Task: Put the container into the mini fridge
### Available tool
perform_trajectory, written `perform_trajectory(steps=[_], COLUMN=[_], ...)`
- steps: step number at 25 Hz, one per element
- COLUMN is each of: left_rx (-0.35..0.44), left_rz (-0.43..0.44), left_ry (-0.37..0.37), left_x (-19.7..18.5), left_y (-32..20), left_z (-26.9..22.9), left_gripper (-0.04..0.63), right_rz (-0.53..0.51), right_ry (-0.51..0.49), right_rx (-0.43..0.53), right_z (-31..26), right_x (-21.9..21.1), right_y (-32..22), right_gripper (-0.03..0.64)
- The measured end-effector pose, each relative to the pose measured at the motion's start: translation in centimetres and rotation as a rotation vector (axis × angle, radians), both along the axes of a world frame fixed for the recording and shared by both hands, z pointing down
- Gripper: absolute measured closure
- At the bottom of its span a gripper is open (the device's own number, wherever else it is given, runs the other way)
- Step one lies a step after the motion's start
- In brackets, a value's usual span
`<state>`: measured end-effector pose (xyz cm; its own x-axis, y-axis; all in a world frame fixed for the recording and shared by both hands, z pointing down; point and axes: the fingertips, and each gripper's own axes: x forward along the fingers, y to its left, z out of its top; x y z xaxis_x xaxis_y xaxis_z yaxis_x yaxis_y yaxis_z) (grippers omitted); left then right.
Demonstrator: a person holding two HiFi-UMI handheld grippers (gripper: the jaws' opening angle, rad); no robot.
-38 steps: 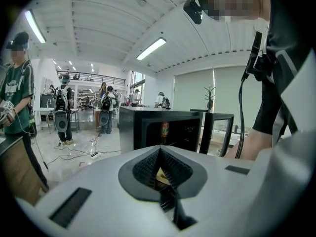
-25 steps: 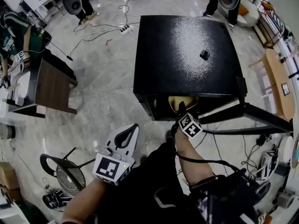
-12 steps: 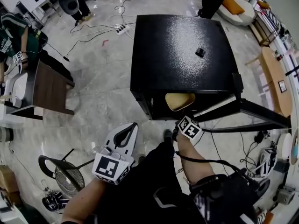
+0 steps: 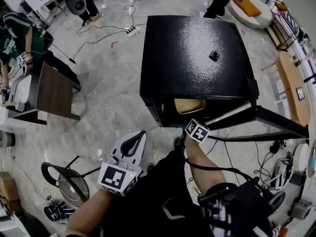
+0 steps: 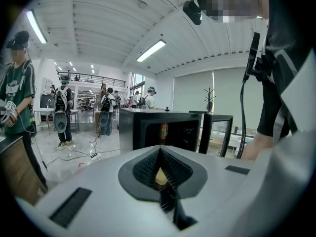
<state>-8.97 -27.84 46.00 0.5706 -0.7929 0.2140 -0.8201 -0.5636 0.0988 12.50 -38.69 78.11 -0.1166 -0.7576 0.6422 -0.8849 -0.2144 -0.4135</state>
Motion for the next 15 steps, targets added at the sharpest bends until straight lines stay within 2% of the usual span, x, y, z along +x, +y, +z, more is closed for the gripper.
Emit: perform_trajectory(steps=[10, 15], left_rx=[0.0, 0.004], left_rz=[-0.035, -0.045], left_ry=[-0.009, -0.003], left_x=[-0.5, -0.7], left_y=[-0.2, -0.1], left_z=[-0.2, -0.3], left_gripper=[0.588, 0.588], right_rz=[-0.078, -0.098], right_ry=[0.004, 0.011], right_rx=[0.011, 0.021], right_z=[-0.5, -1.0], right_x=[-1.9, -1.9], right_y=[-2.7, -2.3], right_gripper=[0.595, 0.595])
